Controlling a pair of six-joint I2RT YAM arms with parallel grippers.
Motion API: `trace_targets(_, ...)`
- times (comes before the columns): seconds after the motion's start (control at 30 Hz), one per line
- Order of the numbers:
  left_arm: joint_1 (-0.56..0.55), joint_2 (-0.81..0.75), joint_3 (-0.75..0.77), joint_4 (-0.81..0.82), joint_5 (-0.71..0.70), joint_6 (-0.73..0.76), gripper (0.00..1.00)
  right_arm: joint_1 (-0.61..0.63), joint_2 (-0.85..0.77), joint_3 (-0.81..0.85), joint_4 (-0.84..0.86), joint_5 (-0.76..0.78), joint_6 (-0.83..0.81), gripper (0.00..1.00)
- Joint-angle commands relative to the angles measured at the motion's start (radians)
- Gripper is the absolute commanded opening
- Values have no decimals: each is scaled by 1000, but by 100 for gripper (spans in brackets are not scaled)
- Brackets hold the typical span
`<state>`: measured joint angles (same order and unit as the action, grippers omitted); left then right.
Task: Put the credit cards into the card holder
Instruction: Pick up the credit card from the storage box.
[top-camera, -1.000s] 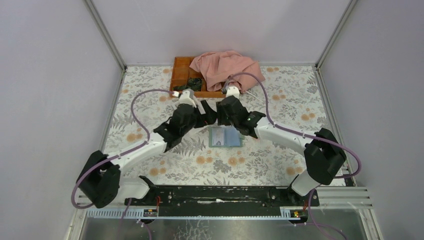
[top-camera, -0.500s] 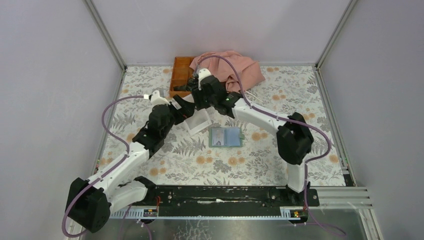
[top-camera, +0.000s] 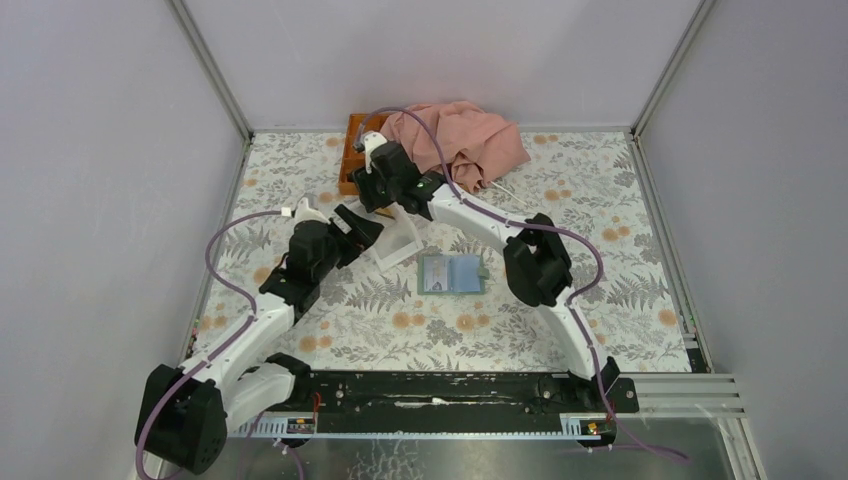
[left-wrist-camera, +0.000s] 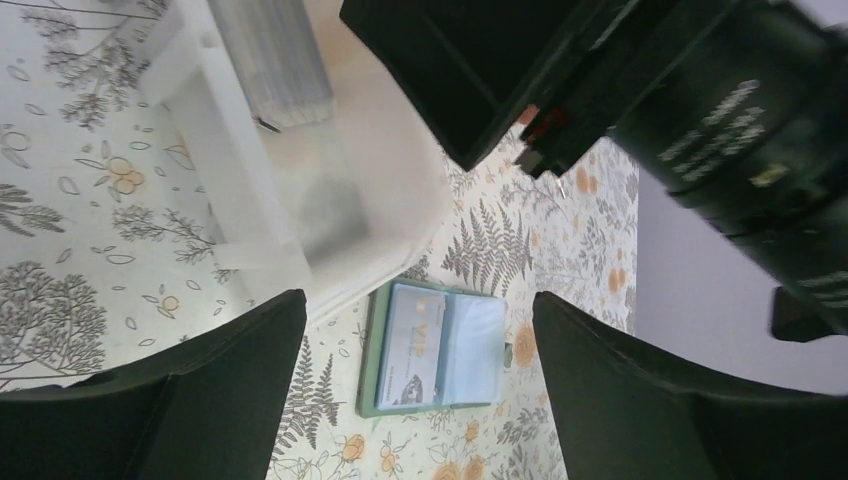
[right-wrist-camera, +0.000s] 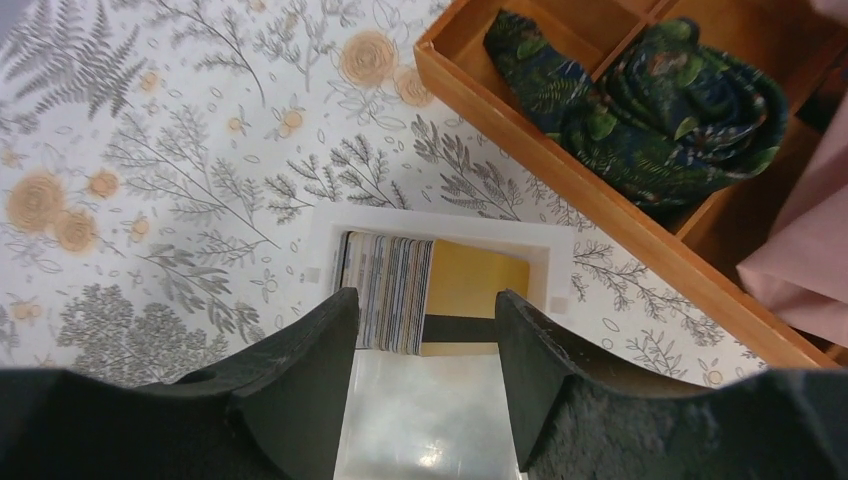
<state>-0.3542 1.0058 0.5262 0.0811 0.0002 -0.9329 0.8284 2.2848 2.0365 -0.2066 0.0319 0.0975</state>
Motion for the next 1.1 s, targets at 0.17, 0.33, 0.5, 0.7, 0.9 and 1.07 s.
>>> trace_targets(0.17, 12, -78, -22, -50, -158, -35, 99, 0, 99, 149, -71, -31, 11, 58)
trace_targets(0.33, 12, -74, -46, -49, -180, -51, 100, -14, 120, 153, -76, -52, 38, 57)
trace_targets(0.5, 12, -62, -54, -44, -191, -51, 100, -23, 142, 152, -73, -90, 69, 55)
trace_targets(0.7, 12, -62, -55, -50, -209, -52, 100, -49, 164, 154, -59, -149, 140, 51)
trace_targets(0.9, 13, -55, -61, -41, -213, -55, 100, -60, 175, 151, -57, -164, 167, 50)
trace_targets(1.07, 12, -46, -64, -30, -206, -59, 100, -68, 180, 151, -64, -205, 195, 45)
